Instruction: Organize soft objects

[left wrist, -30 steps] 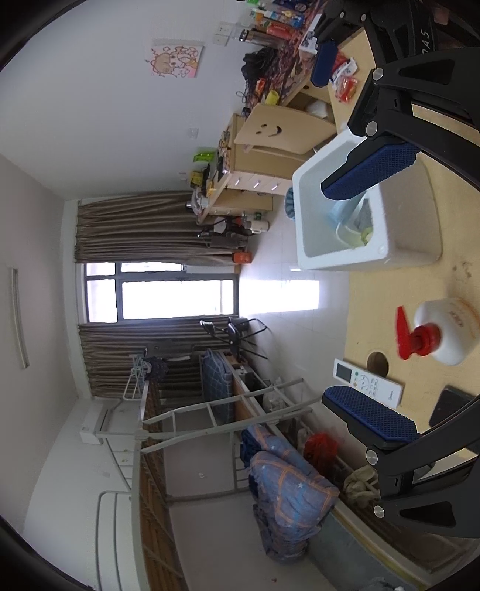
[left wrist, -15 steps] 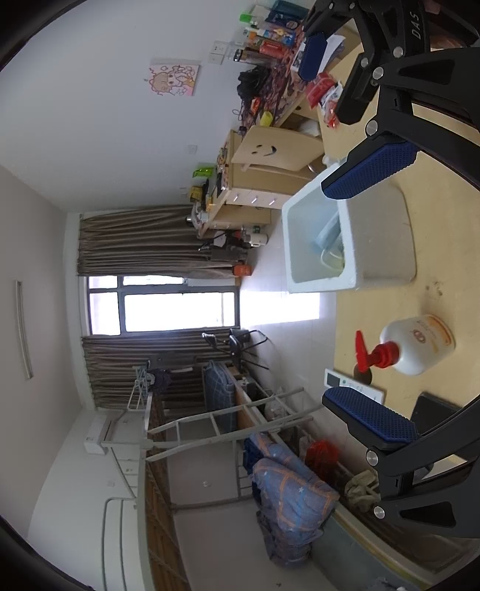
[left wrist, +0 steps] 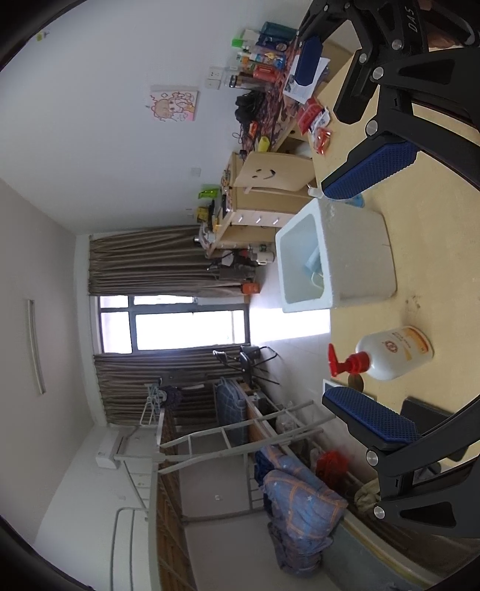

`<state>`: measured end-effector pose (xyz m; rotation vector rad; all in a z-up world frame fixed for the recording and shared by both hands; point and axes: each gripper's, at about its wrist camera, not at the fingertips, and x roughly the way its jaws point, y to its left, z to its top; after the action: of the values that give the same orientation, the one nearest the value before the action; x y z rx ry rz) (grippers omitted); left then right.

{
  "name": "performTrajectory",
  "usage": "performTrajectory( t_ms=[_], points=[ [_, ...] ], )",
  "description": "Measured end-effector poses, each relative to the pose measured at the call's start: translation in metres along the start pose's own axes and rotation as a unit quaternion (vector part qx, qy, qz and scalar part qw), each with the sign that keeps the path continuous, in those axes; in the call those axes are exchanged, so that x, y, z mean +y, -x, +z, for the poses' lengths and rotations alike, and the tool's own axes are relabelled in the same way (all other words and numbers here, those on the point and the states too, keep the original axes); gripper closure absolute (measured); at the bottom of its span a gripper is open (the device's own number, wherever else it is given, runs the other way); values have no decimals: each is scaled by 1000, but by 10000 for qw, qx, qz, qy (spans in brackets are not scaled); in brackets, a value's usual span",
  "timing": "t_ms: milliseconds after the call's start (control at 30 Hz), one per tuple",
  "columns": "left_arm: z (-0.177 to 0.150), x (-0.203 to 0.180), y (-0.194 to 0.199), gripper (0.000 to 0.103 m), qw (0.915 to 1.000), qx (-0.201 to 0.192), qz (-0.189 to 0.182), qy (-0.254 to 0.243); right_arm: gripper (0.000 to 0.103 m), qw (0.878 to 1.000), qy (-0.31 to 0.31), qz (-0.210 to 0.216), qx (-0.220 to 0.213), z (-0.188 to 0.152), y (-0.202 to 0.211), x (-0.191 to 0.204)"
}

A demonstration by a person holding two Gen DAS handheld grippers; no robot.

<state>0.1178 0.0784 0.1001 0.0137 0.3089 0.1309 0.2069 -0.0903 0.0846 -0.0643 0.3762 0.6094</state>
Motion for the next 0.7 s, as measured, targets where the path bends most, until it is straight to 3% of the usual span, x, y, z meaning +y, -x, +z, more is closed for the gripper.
performTrajectory(
  t_ms=[433, 700],
  points=[
    [-35, -5, 38, 1, 9984, -519, -205, -86, 0, 9994, 23, -91, -326, -34, 36, 11],
    [-64, -3, 39, 1, 9979, -552, -325, 27, 0, 9979, 18, -209, -615, -62, 51, 12]
  ],
)
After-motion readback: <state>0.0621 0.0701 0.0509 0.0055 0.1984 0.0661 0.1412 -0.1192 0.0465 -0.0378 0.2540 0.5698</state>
